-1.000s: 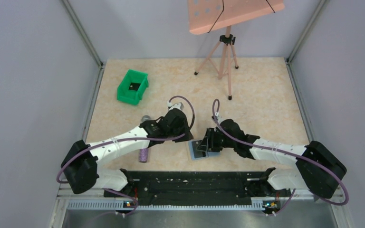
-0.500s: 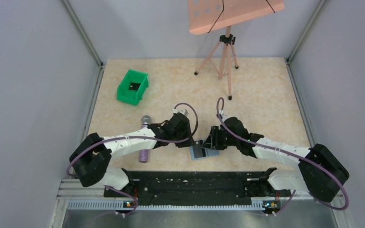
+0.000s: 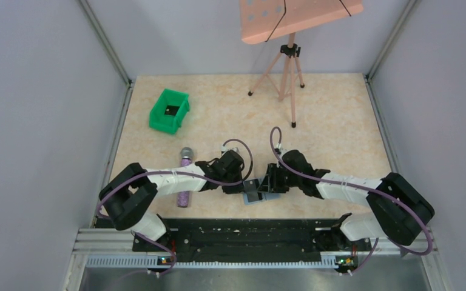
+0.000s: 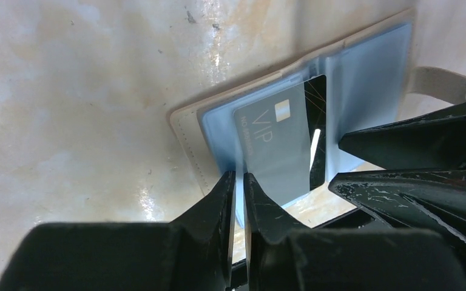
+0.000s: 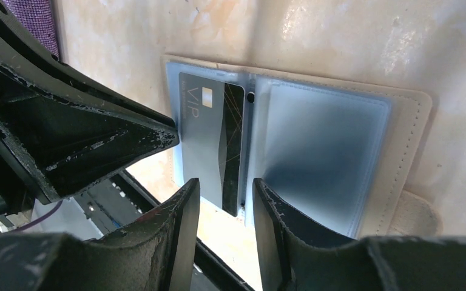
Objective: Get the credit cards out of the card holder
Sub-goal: Open the card holder at the center of the board, then remove the credit card from the card holder.
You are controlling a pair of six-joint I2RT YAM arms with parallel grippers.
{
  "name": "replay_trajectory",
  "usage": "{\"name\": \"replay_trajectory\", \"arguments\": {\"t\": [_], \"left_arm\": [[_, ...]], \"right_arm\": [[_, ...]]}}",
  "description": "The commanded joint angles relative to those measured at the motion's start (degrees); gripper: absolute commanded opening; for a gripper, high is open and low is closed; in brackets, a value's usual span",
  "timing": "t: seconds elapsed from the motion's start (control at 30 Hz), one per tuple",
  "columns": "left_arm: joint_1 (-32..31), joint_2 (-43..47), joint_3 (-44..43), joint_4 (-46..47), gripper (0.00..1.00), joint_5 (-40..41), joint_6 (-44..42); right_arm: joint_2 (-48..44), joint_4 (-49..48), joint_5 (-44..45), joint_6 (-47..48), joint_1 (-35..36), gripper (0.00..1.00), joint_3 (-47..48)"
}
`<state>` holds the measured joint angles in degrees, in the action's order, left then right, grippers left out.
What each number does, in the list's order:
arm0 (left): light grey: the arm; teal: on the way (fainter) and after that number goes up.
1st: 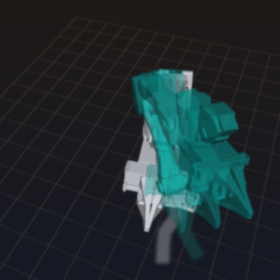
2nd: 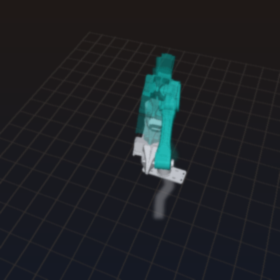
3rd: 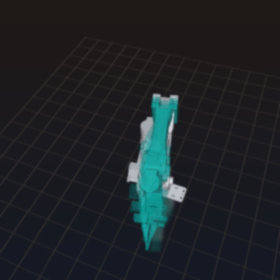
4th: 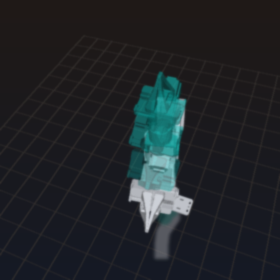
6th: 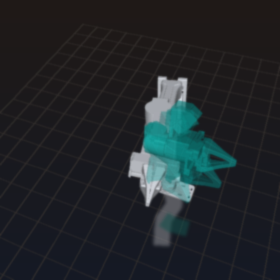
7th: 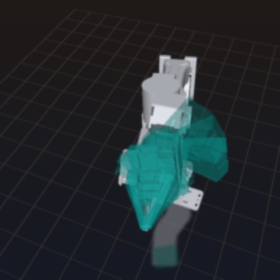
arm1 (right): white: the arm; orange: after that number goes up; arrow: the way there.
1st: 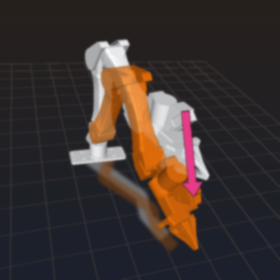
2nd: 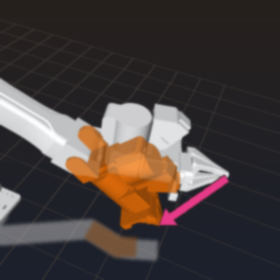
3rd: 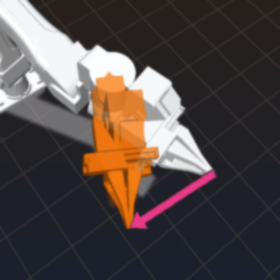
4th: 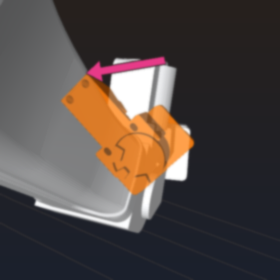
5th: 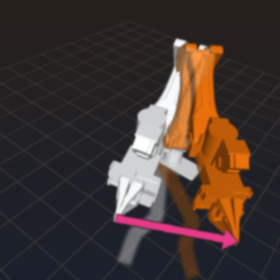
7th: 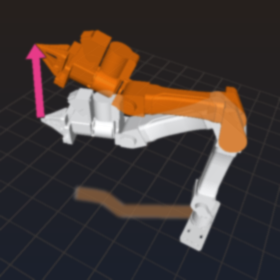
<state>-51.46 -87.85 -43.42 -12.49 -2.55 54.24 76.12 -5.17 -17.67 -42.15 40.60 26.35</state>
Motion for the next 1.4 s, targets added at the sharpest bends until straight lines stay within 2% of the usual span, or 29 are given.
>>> {"name": "replay_trajectory", "arguments": {"t": [0.0,0.73,0.87,1.0,1.37], "left_arm": [[-0.37,0.63,1.69,1.43,0.15,1.69,0.77],[-0.55,0.21,3.02,3.77,0.16,-0.14,1.22],[-0.66,-0.08,2.87,3.66,0.16,-0.07,1.22],[-0.74,-0.07,2.87,3.6,0.16,0.19,1.4],[-0.74,0.27,2.62,3.26,0.17,1.01,0.61]], "right_arm": [[1.35,-3.62,-0.47,1.0,-0.57,0.38,1.01],[5.42,-8.68,-4.28,-0.13,-0.61,0.37,-0.16],[5.14,-9.77,-4.88,-0.26,-0.61,0.29,-0.7],[5.04,-8.39,-5.2,1.01,-0.58,0.0,0.28],[-0.99,-2.43,-4.57,4.29,-5.33,0.0,-1.06]]}}
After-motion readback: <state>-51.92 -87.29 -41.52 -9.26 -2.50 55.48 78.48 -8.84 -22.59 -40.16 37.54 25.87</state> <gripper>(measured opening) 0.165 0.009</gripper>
